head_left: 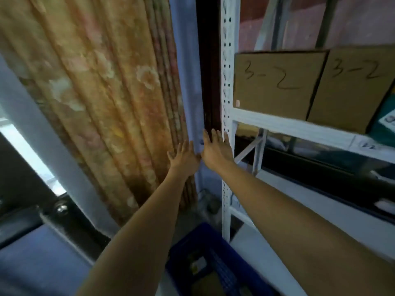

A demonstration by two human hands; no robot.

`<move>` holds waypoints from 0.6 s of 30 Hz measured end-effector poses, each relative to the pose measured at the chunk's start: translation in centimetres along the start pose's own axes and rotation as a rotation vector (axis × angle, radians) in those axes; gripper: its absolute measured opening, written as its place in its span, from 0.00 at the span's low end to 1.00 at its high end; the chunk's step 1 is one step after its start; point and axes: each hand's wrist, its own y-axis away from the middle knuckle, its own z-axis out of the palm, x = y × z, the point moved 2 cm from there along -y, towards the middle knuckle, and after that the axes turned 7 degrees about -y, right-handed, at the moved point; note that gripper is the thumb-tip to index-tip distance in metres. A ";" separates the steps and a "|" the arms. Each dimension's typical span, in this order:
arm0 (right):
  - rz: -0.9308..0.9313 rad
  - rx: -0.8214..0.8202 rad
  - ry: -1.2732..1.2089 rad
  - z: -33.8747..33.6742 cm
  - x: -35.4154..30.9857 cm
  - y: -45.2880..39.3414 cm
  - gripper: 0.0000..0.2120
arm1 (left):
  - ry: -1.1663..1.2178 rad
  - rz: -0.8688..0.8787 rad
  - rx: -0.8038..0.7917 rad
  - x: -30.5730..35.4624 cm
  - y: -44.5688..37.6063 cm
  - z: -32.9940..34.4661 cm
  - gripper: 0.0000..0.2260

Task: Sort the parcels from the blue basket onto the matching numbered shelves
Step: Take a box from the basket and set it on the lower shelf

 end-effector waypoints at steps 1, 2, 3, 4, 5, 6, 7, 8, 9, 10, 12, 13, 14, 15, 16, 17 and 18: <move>0.028 -0.017 -0.028 2.4 0.2 0.9 0.30 | 0.003 -0.002 -0.050 -0.8 0.9 2.1 0.30; 0.059 -0.047 -0.057 5.0 0.5 1.9 0.30 | -0.004 0.001 -0.103 -1.8 1.7 4.2 0.30; 0.089 -0.106 -0.063 7.6 0.8 3.1 0.30 | -0.002 0.011 -0.145 -2.8 2.5 6.5 0.29; 0.114 -0.173 -0.039 10.1 1.2 4.4 0.33 | 0.003 0.017 -0.190 -3.7 3.3 8.9 0.29; 0.136 -0.227 0.002 12.6 1.7 5.6 0.35 | 0.013 0.018 -0.233 -4.6 3.8 11.3 0.29; 0.162 -0.263 0.030 15.0 2.3 6.9 0.36 | 0.010 0.014 -0.279 -5.6 4.3 13.7 0.28; 0.192 -0.294 0.034 17.3 2.8 8.3 0.36 | 0.001 0.014 -0.331 -6.6 4.8 16.2 0.28; 0.219 -0.321 0.030 19.6 3.4 9.8 0.35 | -0.002 0.018 -0.385 -7.4 5.3 18.6 0.28; 0.246 -0.354 0.026 21.9 4.0 11.2 0.34 | -0.007 0.025 -0.430 -8.2 5.9 21.0 0.28; 0.273 -0.390 0.024 23.9 4.6 12.6 0.33 | -0.011 0.029 -0.470 -9.0 6.4 23.3 0.28; 0.329 -0.482 0.009 28.1 5.6 15.3 0.32 | -0.004 0.027 -0.547 -10.5 7.4 27.7 0.28; 0.351 -0.535 -0.002 29.9 5.9 16.6 0.32 | 0.001 0.024 -0.589 -11.1 8.0 29.7 0.28; 0.368 -0.579 -0.010 31.7 6.3 17.6 0.32 | 0.009 0.016 -0.632 -11.6 8.3 31.8 0.28; 0.382 -0.614 -0.017 33.6 6.6 18.5 0.32 | 0.018 0.006 -0.662 -12.2 8.6 34.0 0.28; 0.396 -0.642 -0.026 35.6 7.1 19.2 0.32 | 0.029 -0.008 -0.691 -12.7 8.8 36.0 0.28; 0.406 -0.663 -0.044 37.6 7.5 19.8 0.32 | 0.038 -0.021 -0.713 -13.2 8.9 38.2 0.28; 0.414 -0.680 -0.056 39.7 8.0 20.2 0.32 | 0.049 -0.041 -0.732 -13.8 8.7 40.3 0.28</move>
